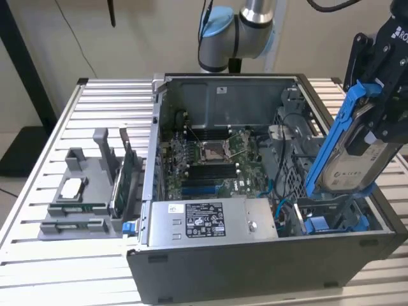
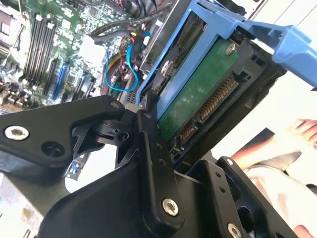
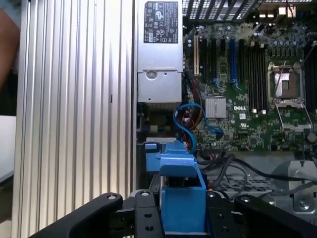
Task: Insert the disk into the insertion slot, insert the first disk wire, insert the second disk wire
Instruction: 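Insert the disk into the insertion slot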
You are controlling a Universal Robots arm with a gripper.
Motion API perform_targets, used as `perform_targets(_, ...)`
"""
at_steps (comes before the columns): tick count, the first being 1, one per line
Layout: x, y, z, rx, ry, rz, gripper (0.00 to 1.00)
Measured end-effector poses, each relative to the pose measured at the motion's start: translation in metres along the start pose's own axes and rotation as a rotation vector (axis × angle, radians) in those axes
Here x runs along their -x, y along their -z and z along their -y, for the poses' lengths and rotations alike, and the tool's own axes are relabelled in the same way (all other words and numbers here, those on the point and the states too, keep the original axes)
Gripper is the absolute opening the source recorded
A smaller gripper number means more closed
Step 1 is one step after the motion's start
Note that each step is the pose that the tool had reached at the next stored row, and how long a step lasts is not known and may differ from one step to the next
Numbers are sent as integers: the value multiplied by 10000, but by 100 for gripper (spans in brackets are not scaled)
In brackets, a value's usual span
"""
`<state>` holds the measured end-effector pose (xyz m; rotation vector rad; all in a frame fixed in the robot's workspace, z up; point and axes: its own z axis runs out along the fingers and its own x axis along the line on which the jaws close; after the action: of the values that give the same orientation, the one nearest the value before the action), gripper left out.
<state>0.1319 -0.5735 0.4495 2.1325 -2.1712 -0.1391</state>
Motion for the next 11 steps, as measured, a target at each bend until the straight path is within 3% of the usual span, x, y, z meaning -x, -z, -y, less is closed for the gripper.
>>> perform_targets(6, 1, -82, 14, 0, 1, 1, 33)
perform_targets(11, 1, -92, 15, 0, 0, 0, 33)
